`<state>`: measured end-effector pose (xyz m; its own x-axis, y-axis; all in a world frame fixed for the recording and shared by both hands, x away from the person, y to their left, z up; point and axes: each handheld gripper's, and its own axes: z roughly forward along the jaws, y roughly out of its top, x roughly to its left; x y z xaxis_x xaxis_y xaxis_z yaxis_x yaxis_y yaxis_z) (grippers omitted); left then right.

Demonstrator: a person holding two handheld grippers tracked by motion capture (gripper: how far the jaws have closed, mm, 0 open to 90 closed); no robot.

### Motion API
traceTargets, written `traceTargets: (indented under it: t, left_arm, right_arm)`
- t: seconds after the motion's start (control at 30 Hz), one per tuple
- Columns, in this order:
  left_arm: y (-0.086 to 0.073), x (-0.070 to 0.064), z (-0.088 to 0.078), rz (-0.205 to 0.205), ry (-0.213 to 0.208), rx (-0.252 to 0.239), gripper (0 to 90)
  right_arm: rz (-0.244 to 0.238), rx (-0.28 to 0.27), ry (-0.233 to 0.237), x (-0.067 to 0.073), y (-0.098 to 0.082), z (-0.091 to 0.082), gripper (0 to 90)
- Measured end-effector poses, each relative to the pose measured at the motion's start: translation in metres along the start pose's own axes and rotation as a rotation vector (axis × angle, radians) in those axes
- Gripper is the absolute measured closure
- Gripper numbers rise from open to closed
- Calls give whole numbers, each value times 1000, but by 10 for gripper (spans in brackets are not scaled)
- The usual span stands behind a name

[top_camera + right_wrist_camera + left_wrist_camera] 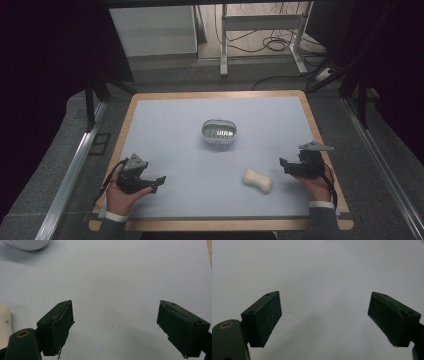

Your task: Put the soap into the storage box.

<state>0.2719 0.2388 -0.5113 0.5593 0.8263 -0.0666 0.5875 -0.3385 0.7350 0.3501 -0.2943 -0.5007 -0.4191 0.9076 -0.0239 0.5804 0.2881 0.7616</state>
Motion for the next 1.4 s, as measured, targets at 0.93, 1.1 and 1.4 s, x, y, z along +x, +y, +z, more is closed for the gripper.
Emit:
traceTargets:
  t: [0.93,1.1,1.4]
  left_arm:
    - [0,11,2,-44,-23,-9,126]
    - [-1,14,-1,-48,-24,-16,126]
    - [-2,14,-10,-60,-34,-39,125]
  right_arm:
    - [20,38,42,-8,-3,-7,152]
    - [-1,32,51,-4,2,-6,153]
    - [-82,55,63,3,26,-16,155]
